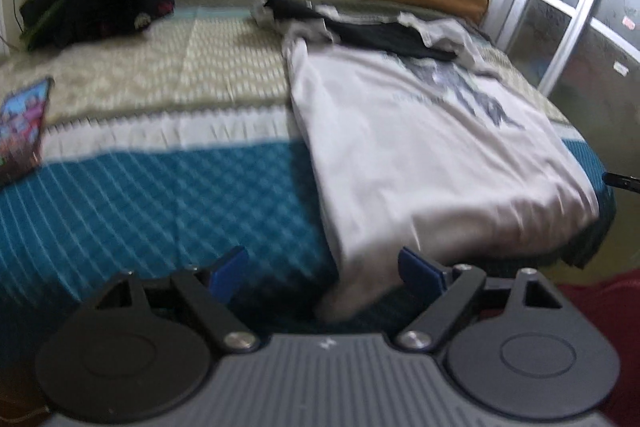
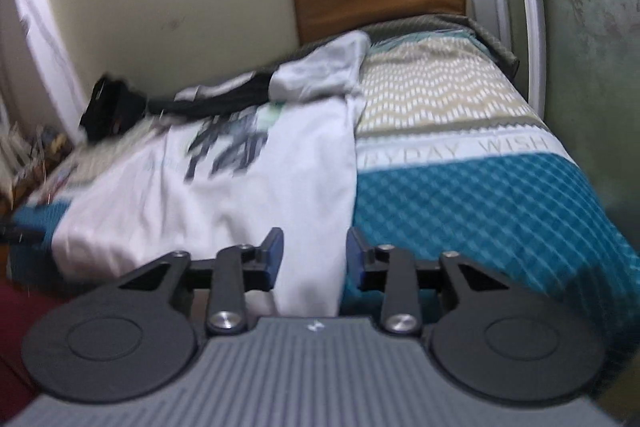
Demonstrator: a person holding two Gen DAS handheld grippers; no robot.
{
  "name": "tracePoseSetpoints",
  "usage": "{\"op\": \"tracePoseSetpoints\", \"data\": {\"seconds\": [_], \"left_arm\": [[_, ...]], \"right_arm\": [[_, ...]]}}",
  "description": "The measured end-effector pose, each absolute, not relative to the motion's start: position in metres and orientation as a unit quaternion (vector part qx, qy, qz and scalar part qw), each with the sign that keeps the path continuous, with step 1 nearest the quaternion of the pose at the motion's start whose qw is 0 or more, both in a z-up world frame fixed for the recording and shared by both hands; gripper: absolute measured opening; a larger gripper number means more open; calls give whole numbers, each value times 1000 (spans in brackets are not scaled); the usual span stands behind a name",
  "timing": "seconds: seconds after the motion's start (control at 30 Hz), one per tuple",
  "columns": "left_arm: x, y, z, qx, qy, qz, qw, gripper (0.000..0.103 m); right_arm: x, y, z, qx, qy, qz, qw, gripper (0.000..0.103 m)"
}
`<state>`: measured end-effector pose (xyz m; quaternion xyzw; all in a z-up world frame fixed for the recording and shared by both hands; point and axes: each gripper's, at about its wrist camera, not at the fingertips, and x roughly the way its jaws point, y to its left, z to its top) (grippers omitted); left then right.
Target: Fold small clothes
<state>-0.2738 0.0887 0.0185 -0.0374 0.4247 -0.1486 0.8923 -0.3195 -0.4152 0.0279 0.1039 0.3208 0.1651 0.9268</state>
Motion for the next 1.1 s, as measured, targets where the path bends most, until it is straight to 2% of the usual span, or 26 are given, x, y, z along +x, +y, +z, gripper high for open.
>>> {"op": "tracePoseSetpoints", "data": {"seconds": [0.13,0.3,0.5,0.53,0.57,0.6,0.63,0.67,0.77,0.93,1.1], "left_arm": [[-281,81,14,-25,419,-163,893,88],[-286,67,9,-4,433,-195,880,88],[-271,57,-12,-26,460,-193,866,85],[-267,54,-15,-33,464,-196,863,71],[-265,51,-17,-34,470,-202,859,39],[-262,47,-18,-30,479,-211,851,23],[-261,45,-18,-29,485,-221,845,7],[-262,45,-16,-31,484,-231,843,7],[-268,52,1,-47,465,-272,841,7],[-266,79,46,-116,374,-294,872,7],[-221,104,74,-188,314,-259,894,7]], "right_arm": [[-333,-420,15,96,344,172,918,42],[-332,-416,1,85,358,178,913,53],[-316,-412,-13,88,376,202,900,54],[-313,-411,-16,97,378,210,896,53],[-311,-408,-19,104,384,221,891,53],[-310,-404,-22,105,389,231,886,41],[-310,-399,-23,96,393,239,883,14],[-311,-395,-22,89,393,251,880,10],[-319,-396,-7,92,362,290,881,9],[-313,-412,30,138,286,323,891,9],[-259,-432,63,222,200,308,903,9]]}}
